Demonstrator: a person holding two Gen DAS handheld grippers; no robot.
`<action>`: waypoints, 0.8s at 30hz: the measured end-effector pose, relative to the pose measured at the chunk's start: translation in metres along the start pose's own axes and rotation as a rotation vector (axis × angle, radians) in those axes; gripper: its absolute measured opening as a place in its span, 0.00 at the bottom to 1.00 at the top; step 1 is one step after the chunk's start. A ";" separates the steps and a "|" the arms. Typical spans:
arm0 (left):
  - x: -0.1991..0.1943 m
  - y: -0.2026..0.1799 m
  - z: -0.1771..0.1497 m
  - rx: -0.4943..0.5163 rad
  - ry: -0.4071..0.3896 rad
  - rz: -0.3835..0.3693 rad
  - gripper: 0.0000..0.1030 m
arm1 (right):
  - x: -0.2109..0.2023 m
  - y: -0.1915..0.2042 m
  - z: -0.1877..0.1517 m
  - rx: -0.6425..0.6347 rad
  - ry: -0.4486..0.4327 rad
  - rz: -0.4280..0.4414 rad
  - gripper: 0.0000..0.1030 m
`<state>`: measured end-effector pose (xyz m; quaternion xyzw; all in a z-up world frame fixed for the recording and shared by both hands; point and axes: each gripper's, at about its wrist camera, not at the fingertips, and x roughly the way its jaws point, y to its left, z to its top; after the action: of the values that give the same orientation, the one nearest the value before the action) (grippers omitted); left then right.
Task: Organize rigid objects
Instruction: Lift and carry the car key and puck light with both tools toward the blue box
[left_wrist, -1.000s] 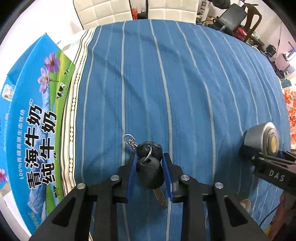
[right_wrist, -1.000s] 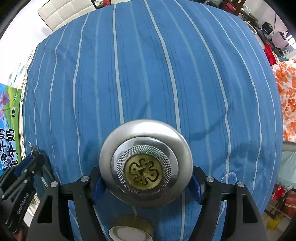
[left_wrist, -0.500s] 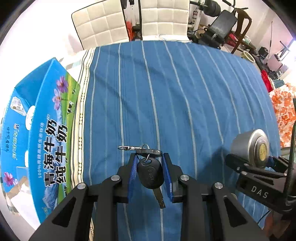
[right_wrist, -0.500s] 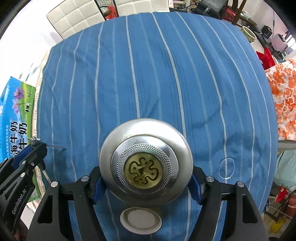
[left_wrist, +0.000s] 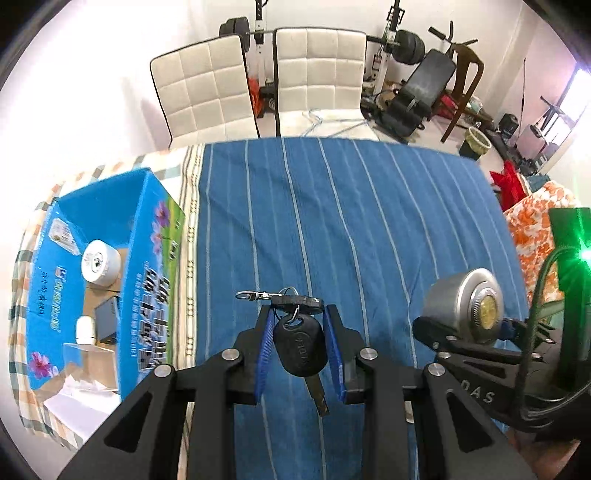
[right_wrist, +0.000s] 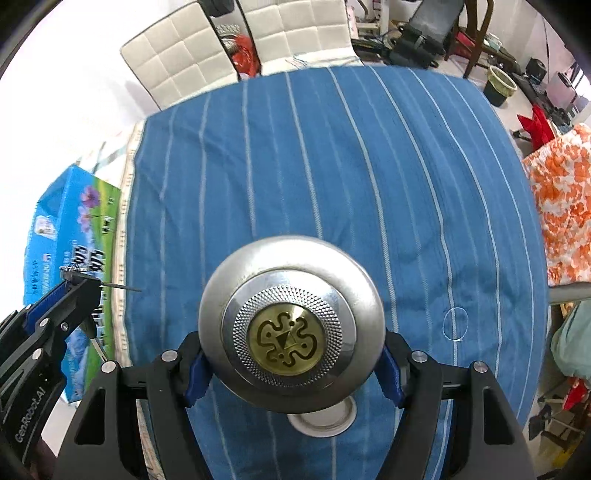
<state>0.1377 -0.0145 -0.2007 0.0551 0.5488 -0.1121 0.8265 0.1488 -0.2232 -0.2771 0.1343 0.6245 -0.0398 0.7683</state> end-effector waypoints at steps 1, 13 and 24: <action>-0.002 0.002 0.002 -0.002 -0.009 -0.003 0.24 | -0.007 0.003 -0.001 -0.006 -0.005 0.009 0.72; -0.041 0.082 0.014 -0.036 -0.068 0.021 0.24 | -0.050 0.082 0.005 -0.073 -0.019 0.152 0.72; -0.038 0.214 0.016 -0.050 -0.049 0.146 0.24 | -0.052 0.215 0.017 -0.103 0.000 0.285 0.72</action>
<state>0.1905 0.1946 -0.1664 0.0714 0.5255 -0.0389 0.8469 0.2028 -0.0265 -0.1893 0.1821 0.6005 0.1018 0.7720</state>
